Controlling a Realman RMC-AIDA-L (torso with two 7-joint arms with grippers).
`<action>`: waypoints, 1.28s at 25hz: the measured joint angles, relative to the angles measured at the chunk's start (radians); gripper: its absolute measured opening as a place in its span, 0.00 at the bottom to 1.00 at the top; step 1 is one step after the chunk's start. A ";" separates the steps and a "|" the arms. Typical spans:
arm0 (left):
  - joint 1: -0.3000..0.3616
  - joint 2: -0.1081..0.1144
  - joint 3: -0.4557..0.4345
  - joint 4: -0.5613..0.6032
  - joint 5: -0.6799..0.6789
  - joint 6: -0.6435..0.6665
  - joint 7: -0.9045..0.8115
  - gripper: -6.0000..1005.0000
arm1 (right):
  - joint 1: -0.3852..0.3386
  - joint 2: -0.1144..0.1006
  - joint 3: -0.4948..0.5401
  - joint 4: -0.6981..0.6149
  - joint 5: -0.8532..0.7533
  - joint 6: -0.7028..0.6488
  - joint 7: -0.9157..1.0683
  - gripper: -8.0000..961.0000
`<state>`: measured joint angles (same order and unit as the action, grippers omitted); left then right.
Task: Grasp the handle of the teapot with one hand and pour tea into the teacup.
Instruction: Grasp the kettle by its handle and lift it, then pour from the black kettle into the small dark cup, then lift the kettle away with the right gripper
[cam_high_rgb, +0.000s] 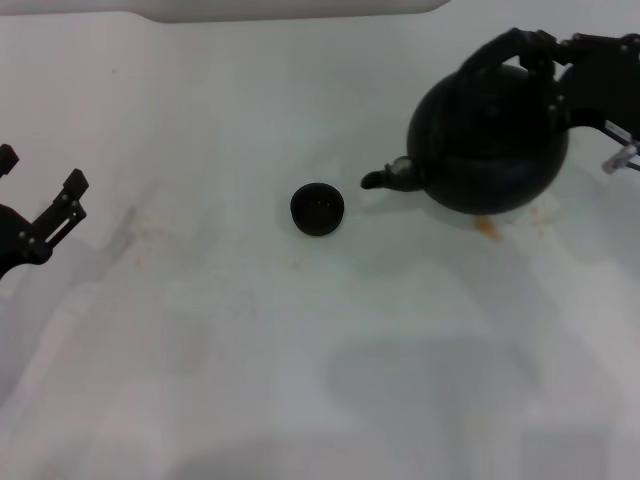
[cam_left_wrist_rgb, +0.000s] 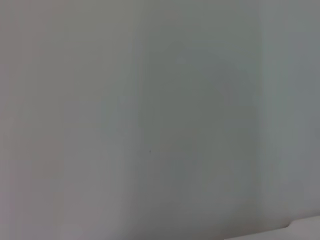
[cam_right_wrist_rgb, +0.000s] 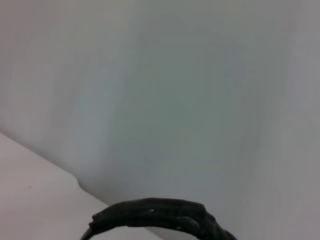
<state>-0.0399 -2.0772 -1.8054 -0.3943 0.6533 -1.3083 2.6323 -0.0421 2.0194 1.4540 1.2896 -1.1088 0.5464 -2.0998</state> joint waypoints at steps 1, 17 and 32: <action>0.000 0.000 0.000 0.002 0.000 0.000 0.000 0.86 | 0.003 0.000 -0.019 0.014 -0.002 -0.030 -0.004 0.13; 0.002 -0.001 0.000 0.012 -0.001 -0.018 0.000 0.86 | 0.013 -0.005 -0.174 0.112 -0.010 -0.222 -0.039 0.13; 0.001 0.000 0.000 0.012 -0.001 -0.018 0.001 0.86 | 0.020 -0.004 -0.312 0.168 -0.013 -0.461 -0.158 0.13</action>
<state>-0.0387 -2.0770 -1.8054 -0.3819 0.6519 -1.3260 2.6332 -0.0220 2.0157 1.1425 1.4572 -1.1213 0.0850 -2.2575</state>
